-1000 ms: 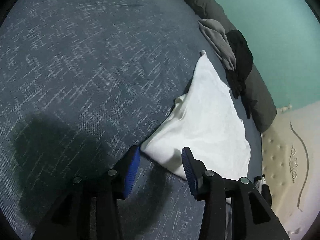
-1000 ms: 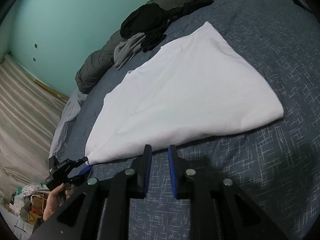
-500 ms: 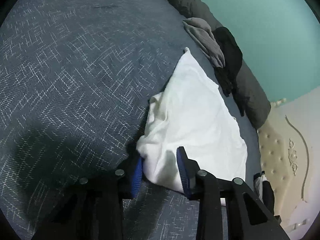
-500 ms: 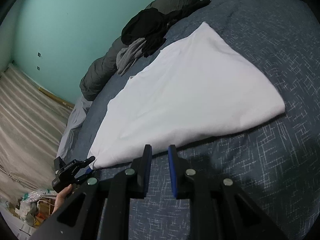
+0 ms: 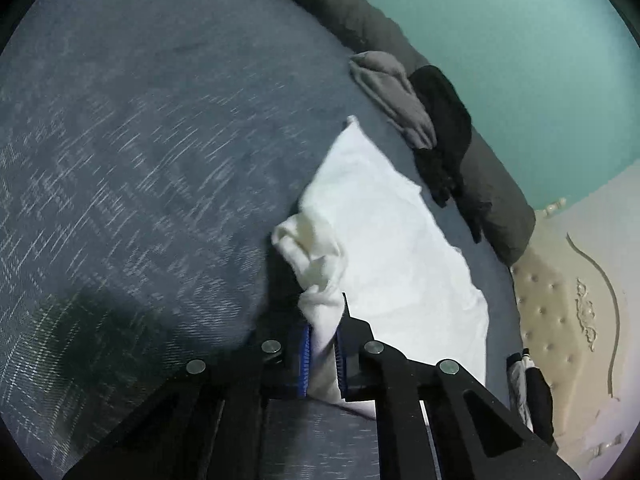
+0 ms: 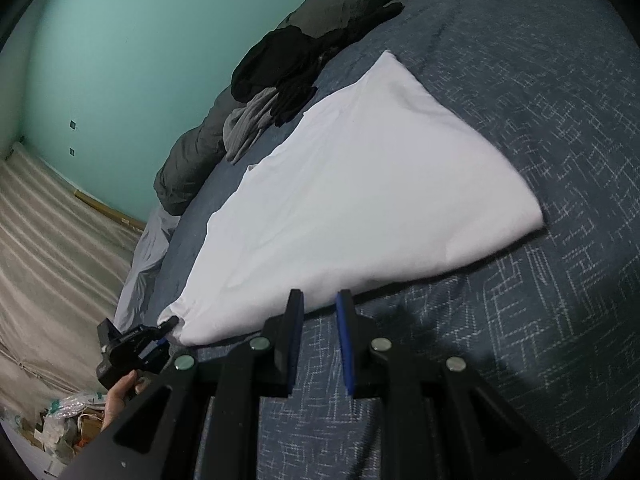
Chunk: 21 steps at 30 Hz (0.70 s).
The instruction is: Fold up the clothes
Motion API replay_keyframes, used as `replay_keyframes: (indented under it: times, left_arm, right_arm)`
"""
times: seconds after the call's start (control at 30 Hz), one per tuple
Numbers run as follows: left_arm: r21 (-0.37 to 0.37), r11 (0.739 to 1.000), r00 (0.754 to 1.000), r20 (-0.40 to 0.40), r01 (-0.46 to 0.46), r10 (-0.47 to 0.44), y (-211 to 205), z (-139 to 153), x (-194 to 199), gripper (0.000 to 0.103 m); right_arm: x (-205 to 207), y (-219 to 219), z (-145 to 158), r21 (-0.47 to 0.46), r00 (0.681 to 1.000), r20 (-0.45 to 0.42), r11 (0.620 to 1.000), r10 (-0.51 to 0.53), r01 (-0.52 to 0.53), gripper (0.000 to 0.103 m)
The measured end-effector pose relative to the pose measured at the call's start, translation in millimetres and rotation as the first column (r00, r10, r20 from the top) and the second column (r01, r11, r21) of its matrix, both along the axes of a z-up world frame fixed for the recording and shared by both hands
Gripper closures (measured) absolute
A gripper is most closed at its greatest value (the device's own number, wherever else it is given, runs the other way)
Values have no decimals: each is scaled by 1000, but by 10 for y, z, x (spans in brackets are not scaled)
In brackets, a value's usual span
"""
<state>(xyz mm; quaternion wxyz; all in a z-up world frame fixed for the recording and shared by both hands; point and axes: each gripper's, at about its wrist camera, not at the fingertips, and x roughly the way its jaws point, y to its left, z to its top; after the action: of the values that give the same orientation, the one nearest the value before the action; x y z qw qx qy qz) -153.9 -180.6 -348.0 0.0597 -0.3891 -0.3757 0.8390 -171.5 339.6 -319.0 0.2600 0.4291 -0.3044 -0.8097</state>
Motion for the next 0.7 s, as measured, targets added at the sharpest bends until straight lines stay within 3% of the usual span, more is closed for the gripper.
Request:
replay_keyframes:
  times: [0.27,0.43,0.57,0.63,0.7]
  left_arm:
    - [-45,993,990,-80,111,-114,521,542,-196,94]
    - [-91,973,966,-133,210,-221,1157,931,-381,94]
    - [-143,929,919,-159,340,-361,1927,1178,-466,94]
    - [-172,893,882,-162,417,-443,2378,1251,-463,94]
    - [-205,838,832,-142,506,-537,2882,1218,-405,94]
  right_arm:
    - [-9,143,7,-23,999,-4,999,-39,39,87]
    - [-39,297,18,-53,997,-1,996,-78,78,87]
    - [-69,466,33,-80,993,0,990,-117,116,87]
    - [-84,565,38,-89,990,0,986,-139,138,87]
    - [-96,670,42,-95,987,1,982,-163,162,87]
